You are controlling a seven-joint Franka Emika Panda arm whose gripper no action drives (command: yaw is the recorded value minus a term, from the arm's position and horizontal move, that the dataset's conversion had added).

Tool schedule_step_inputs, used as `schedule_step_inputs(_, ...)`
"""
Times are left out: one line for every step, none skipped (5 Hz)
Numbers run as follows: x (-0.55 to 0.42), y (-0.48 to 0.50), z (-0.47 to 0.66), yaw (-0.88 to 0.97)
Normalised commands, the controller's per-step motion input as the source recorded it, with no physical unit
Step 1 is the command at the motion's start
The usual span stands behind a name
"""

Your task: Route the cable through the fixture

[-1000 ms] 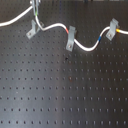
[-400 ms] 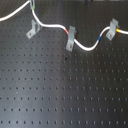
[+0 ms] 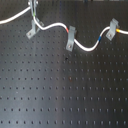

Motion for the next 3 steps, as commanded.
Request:
schedule_step_inputs(-0.552,-0.087,0.14,0.0)
schedule_step_inputs(-0.685,-0.027,0.04,0.0)
schedule_step_inputs(-0.449,0.077,0.09,0.09)
